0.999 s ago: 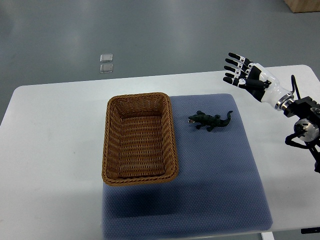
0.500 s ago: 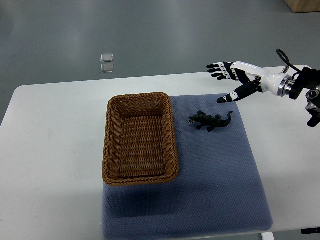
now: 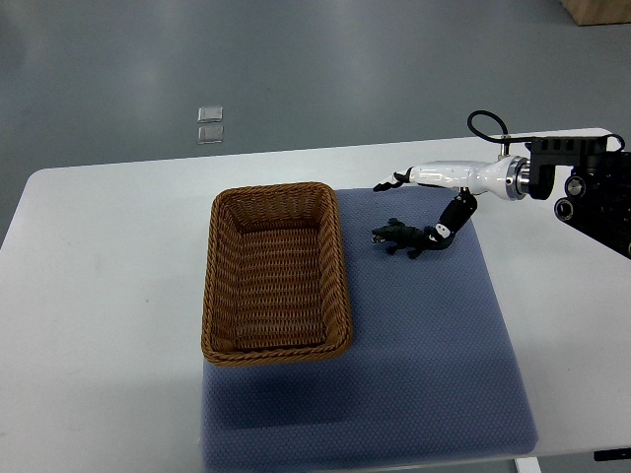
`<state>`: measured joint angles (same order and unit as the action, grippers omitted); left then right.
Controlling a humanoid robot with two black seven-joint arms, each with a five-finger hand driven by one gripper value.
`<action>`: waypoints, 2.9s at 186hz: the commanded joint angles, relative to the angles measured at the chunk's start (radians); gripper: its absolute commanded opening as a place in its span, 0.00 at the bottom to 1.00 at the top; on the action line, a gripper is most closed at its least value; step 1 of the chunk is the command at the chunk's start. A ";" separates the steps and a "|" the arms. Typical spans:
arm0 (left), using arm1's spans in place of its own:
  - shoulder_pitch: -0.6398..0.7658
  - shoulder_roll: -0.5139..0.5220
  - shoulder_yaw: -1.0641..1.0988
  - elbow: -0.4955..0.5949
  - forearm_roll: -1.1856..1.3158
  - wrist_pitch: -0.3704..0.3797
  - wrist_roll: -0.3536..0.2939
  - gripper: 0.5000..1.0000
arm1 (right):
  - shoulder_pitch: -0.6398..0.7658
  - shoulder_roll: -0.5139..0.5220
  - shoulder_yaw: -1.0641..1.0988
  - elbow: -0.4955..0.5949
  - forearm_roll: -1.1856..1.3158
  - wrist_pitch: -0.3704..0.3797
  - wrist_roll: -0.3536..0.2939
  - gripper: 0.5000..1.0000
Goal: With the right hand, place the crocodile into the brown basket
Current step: 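Reach the right hand down over the green toy crocodile, then close the right hand fingers around the crocodile's body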
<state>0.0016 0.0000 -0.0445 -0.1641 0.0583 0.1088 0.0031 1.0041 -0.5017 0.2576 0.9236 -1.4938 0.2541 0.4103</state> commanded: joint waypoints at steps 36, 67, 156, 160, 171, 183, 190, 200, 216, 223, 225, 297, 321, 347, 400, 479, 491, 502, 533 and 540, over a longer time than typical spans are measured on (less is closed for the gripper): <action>0.000 0.000 0.000 0.000 0.000 0.000 0.000 1.00 | 0.077 0.012 -0.184 0.000 -0.051 -0.119 -0.001 0.86; 0.000 0.000 0.000 0.000 0.000 0.000 0.000 1.00 | 0.097 0.017 -0.276 0.000 -0.088 -0.177 -0.002 0.86; 0.000 0.000 0.000 0.000 0.000 0.000 0.000 1.00 | 0.110 0.048 -0.319 -0.005 -0.121 -0.222 -0.010 0.86; 0.000 0.000 0.000 0.000 0.000 0.000 0.000 1.00 | 0.110 0.049 -0.319 -0.008 -0.126 -0.223 -0.010 0.86; 0.000 0.000 0.000 0.000 0.000 0.000 0.000 1.00 | 0.111 0.054 -0.320 -0.012 -0.134 -0.223 -0.010 0.86; 0.000 0.000 0.000 0.000 0.000 0.000 0.000 1.00 | 0.111 0.057 -0.327 -0.015 -0.140 -0.231 -0.011 0.86; 0.000 0.000 0.000 0.000 0.000 0.000 0.000 1.00 | 0.111 0.061 -0.327 -0.019 -0.141 -0.234 -0.011 0.86; 0.000 0.000 0.000 0.000 0.000 0.000 0.000 1.00 | 0.111 0.066 -0.328 -0.023 -0.149 -0.236 -0.013 0.86; 0.000 0.000 0.000 0.000 0.000 0.002 0.000 1.00 | 0.111 0.071 -0.328 -0.031 -0.166 -0.237 -0.018 0.86; 0.000 0.000 0.000 0.000 0.000 0.000 0.000 1.00 | 0.111 0.074 -0.328 -0.035 -0.171 -0.237 -0.021 0.86; 0.000 0.000 0.000 0.000 0.000 0.000 0.000 1.00 | 0.111 0.074 -0.328 -0.035 -0.171 -0.237 -0.021 0.86; 0.000 0.000 0.000 0.000 0.000 0.000 0.000 1.00 | 0.111 0.081 -0.353 -0.068 -0.210 -0.259 -0.025 0.86; 0.000 0.000 0.000 0.000 0.000 0.000 0.000 1.00 | 0.111 0.084 -0.360 -0.074 -0.212 -0.271 -0.025 0.86; 0.000 0.000 0.000 0.000 0.000 0.000 0.000 1.00 | 0.111 0.084 -0.363 -0.075 -0.212 -0.271 -0.027 0.86; 0.000 0.000 0.000 0.000 0.000 0.000 0.000 1.00 | 0.111 0.098 -0.377 -0.081 -0.212 -0.271 -0.047 0.86; 0.000 0.000 0.000 0.000 0.000 0.000 0.000 1.00 | 0.111 0.107 -0.397 -0.097 -0.212 -0.271 -0.048 0.83; 0.000 0.000 0.000 0.000 0.000 0.000 0.000 1.00 | 0.111 0.111 -0.397 -0.097 -0.212 -0.272 -0.048 0.82; 0.000 0.000 0.000 0.000 0.000 0.000 0.000 1.00 | 0.111 0.111 -0.397 -0.097 -0.212 -0.272 -0.048 0.79; 0.000 0.000 0.000 0.000 0.000 0.000 0.000 1.00 | 0.111 0.111 -0.397 -0.098 -0.212 -0.274 -0.061 0.61; 0.000 0.000 0.000 0.000 0.000 0.000 0.000 1.00 | 0.111 0.111 -0.397 -0.098 -0.212 -0.274 -0.064 0.56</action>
<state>0.0015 0.0000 -0.0445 -0.1641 0.0583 0.1090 0.0031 1.1152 -0.3912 -0.1396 0.8254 -1.7058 -0.0194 0.3575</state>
